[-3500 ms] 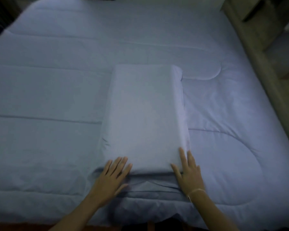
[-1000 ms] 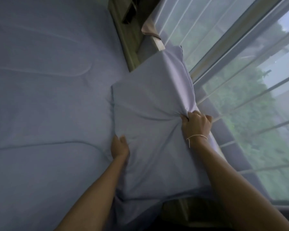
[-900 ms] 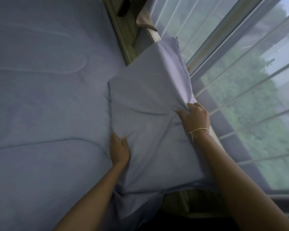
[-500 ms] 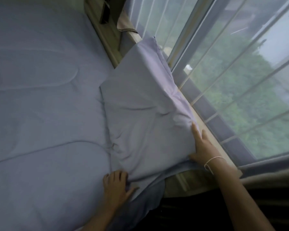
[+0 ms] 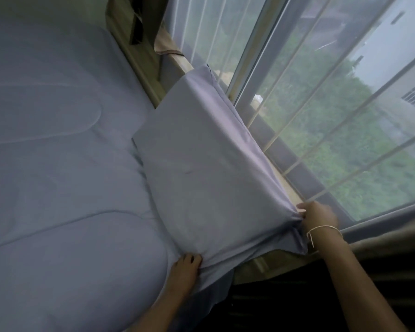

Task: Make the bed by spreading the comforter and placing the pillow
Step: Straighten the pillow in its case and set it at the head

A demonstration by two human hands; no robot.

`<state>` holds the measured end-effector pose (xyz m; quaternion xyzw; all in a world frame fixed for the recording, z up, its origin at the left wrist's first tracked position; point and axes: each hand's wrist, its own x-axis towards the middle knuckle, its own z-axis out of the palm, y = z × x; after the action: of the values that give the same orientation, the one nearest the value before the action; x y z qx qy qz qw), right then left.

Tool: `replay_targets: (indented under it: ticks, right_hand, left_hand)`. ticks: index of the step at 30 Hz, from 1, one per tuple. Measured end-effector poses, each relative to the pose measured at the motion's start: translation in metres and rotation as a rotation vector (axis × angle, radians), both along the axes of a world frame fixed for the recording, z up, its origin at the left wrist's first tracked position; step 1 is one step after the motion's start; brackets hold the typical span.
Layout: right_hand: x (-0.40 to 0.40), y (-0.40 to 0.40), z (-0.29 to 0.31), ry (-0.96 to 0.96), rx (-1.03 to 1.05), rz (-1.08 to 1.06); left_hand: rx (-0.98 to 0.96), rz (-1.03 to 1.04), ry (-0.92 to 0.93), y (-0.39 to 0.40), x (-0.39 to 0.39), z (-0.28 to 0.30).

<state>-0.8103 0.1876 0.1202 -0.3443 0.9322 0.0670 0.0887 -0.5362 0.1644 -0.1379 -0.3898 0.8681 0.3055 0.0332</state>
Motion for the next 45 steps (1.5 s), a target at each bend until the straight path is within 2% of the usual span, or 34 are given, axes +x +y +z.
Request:
replay_targets:
  ticks: [2,5,7,8,10,11,14,16,18,19,21,22,24,26,28,30,32,34,36,38,40,42,43,45]
  right_hand:
    - [0.003,0.003,-0.004,-0.051,0.141,-0.029]
    - [0.011,0.0,0.007,-0.07,0.361,0.051]
    - [0.02,-0.006,0.018,-0.086,0.371,0.132]
    - [0.027,-0.011,0.023,-0.084,0.291,0.174]
    - [0.039,-0.03,0.023,-0.062,0.038,0.275]
    - [0.045,-0.043,0.018,-0.076,-0.075,0.308]
    - [0.055,-0.073,-0.01,-0.121,-0.204,0.341]
    - [0.058,-0.075,-0.028,-0.145,-0.204,0.314]
    - [0.049,-0.058,-0.039,-0.159,-0.226,0.258]
    - [0.044,-0.044,-0.04,-0.188,-0.241,0.212]
    - [0.033,-0.012,-0.04,-0.268,-0.274,0.097]
    - [0.027,0.0,-0.039,-0.31,-0.272,0.056]
    - [0.021,0.011,-0.029,-0.358,-0.2,0.041]
    - [0.019,-0.002,-0.019,-0.313,-0.179,0.102]
    - [0.02,-0.035,-0.014,-0.204,-0.303,0.237]
    - [0.026,-0.072,-0.018,-0.221,-0.41,0.353]
    - [0.028,-0.092,-0.03,-0.264,-0.337,0.407]
    - [0.021,-0.085,-0.043,-0.271,-0.215,0.4]
    - [0.013,-0.062,-0.043,-0.258,-0.13,0.313]
    - [0.02,-0.045,-0.039,-0.107,-0.126,0.301]
    - [0.052,-0.053,-0.038,0.125,-0.318,0.51]
    - [0.089,-0.078,-0.055,0.17,-0.442,0.775]
    - [0.105,-0.094,-0.069,0.139,-0.421,0.873]
    - [0.129,-0.123,-0.102,0.14,-0.241,1.004]
  left_hand:
    - [0.001,-0.084,-0.066,-0.003,0.009,0.004]
    - [0.007,-0.214,-0.179,-0.009,0.019,0.012]
    - [0.054,-0.307,-0.233,-0.01,0.023,0.021]
    - [0.115,-0.314,-0.227,-0.012,0.025,0.026]
    - [0.191,-0.206,-0.09,-0.024,0.021,0.044]
    - [0.166,-0.097,0.015,-0.037,0.016,0.055]
    - [-0.098,0.244,0.404,-0.091,-0.02,0.097]
    - [-0.293,0.284,0.601,-0.125,-0.056,0.139]
    - [-0.382,0.073,0.609,-0.147,-0.1,0.184]
    - [-0.397,-0.078,0.527,-0.153,-0.12,0.2]
    - [-0.413,-0.314,0.247,-0.17,-0.147,0.214]
    - [-0.433,-0.377,0.115,-0.183,-0.155,0.215]
    - [-0.504,-0.383,-0.025,-0.214,-0.164,0.214]
    - [-0.547,-0.326,-0.073,-0.248,-0.169,0.217]
    - [-0.541,-0.258,-0.093,-0.28,-0.175,0.219]
    - [-0.519,-0.206,-0.151,-0.306,-0.177,0.217]
    - [-0.489,-0.118,-0.184,-0.328,-0.176,0.215]
    - [-0.442,0.038,-0.111,-0.343,-0.167,0.212]
    - [-0.387,0.246,0.103,-0.348,-0.146,0.203]
    - [-0.332,0.47,0.292,-0.345,-0.111,0.181]
    - [-0.238,0.595,0.315,-0.335,-0.072,0.144]
    - [-0.145,0.558,0.223,-0.317,-0.039,0.101]
    - [-0.116,0.508,0.184,-0.307,-0.026,0.081]
    - [-0.077,0.441,0.111,-0.287,-0.006,0.054]
